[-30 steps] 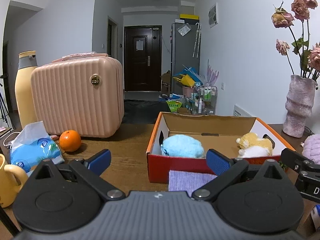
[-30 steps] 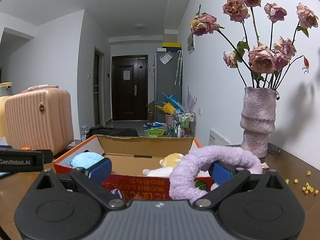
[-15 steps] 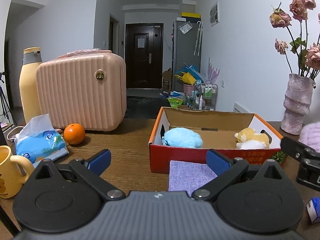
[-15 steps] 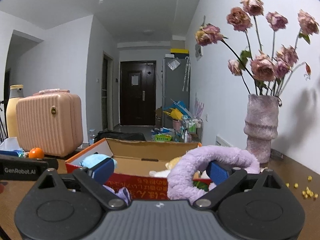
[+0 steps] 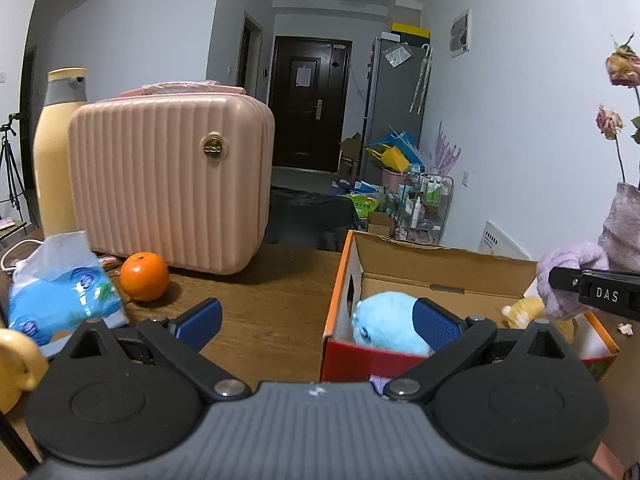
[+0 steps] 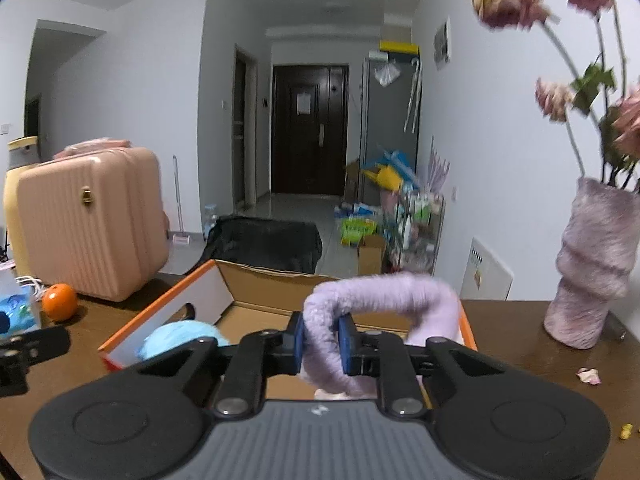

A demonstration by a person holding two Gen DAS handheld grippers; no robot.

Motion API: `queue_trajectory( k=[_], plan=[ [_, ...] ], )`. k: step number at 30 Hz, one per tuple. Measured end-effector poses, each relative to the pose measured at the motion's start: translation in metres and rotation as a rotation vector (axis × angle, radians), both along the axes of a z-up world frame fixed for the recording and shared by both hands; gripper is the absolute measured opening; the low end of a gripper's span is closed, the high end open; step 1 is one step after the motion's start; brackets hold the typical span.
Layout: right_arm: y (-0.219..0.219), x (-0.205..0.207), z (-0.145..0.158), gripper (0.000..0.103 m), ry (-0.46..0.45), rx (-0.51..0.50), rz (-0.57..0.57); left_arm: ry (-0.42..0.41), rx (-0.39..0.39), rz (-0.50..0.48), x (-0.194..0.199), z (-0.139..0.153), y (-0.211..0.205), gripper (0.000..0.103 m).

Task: Organize soft objects
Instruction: 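Open the left tool to drop the puff while the right tool lowers and releases the towel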

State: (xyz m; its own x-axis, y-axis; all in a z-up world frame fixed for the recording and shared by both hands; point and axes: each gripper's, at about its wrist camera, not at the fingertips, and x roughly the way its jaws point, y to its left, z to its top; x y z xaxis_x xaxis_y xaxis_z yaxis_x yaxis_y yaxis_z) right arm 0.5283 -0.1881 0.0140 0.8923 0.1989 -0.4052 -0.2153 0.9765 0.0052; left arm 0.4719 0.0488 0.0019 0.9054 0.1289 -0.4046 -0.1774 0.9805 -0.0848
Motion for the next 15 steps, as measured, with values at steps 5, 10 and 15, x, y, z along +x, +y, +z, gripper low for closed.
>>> queue_trajectory(
  k=[5,10,15],
  plan=[
    [-0.008,0.042,-0.003,0.057,0.141,0.047,-0.009,0.013,0.019,-0.013,0.02,-0.004,-0.006,0.103],
    [-0.015,0.059,0.007,0.102,0.225,0.043,-0.054,0.018,0.027,-0.013,0.026,-0.007,-0.008,0.103],
    [-0.024,0.043,0.017,0.102,0.182,0.05,-0.065,0.022,0.03,-0.011,0.025,-0.007,-0.01,0.103]
  ],
)
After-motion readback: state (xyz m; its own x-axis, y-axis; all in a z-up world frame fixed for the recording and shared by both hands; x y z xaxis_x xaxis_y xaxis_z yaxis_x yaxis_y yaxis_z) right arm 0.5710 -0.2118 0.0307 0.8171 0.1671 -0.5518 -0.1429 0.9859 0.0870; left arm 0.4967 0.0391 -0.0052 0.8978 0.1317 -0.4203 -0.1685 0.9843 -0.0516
